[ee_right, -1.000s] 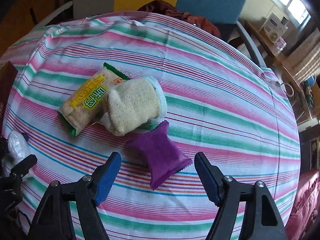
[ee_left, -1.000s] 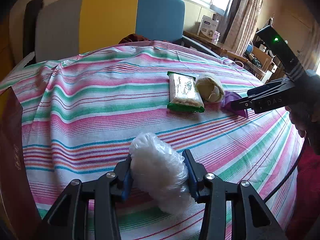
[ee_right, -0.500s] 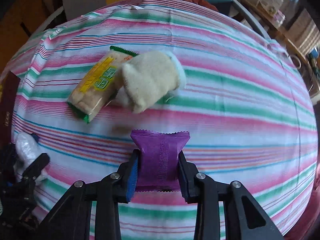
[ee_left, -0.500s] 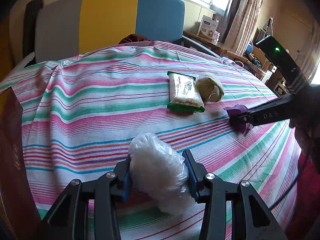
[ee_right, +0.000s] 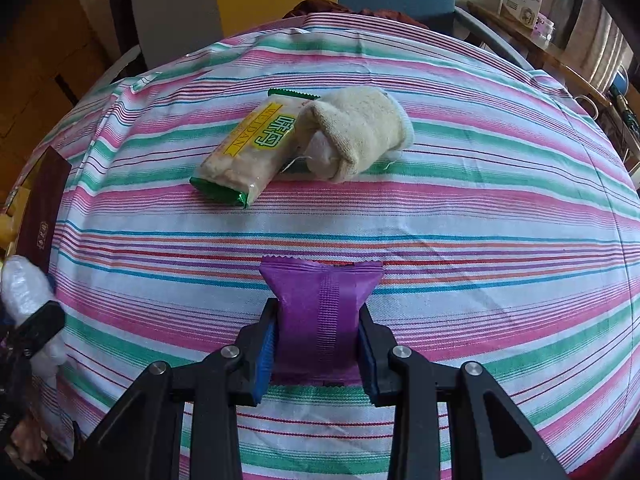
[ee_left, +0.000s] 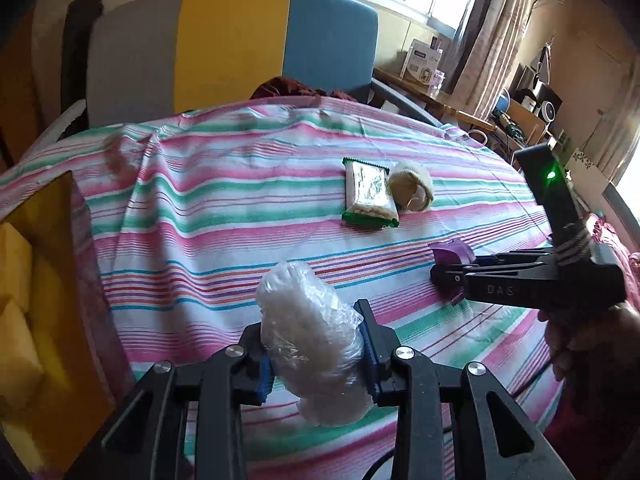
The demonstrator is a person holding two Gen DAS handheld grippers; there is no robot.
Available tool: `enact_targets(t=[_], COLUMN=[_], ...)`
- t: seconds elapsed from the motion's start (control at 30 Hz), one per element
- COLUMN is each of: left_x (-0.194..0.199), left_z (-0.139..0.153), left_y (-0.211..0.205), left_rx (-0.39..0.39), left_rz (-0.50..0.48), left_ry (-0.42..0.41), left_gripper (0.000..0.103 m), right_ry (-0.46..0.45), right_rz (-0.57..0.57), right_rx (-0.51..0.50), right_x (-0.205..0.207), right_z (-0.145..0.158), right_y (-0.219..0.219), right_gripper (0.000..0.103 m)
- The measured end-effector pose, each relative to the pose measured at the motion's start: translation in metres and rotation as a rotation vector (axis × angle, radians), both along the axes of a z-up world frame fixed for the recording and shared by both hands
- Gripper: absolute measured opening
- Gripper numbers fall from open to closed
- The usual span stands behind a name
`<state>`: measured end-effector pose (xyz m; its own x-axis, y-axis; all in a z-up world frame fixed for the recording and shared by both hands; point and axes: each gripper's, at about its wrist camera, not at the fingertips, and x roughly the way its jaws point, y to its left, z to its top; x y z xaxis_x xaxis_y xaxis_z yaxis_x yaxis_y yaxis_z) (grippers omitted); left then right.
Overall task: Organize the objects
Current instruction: 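Lower the white bundle into the gold tray and open the left gripper while the right carries the purple packet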
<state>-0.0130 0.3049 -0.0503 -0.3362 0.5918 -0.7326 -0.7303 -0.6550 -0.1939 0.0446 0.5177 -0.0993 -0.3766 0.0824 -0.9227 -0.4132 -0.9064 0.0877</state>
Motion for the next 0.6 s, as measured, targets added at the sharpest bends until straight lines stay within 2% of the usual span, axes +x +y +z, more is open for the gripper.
enact_targets(t=[0.07,0.2,0.4,0.6], left_x=[-0.003,-0.030,-0.106,-0.160], left_z=[0.014,0.028,0.033,0.021], left_y=[-0.023,-0.077,-0.158,-0.172], left_rx=[0.006,0.030,0.092,0.015], left_rz=[0.031,0.146,0.347,0.413], left_ry=[0.006,-0.045,-0.215,-0.268], left_gripper=[0.035,0.035,0.035,0.036], right_ry=[0.004,0.000,-0.019,-0.024], right_rz=[-0.001,0.006,0.024,0.036], right_rx=[-0.004,0.031,0.083,0.095], right_x=[-0.001,-0.006,-0.009,-0.012], right_z=[-0.001,0.003,0.004,0.003], right_y=[0.000,-0.010,-0.018,-0.020], right_gripper=[0.036,0.035,0.035,0.035])
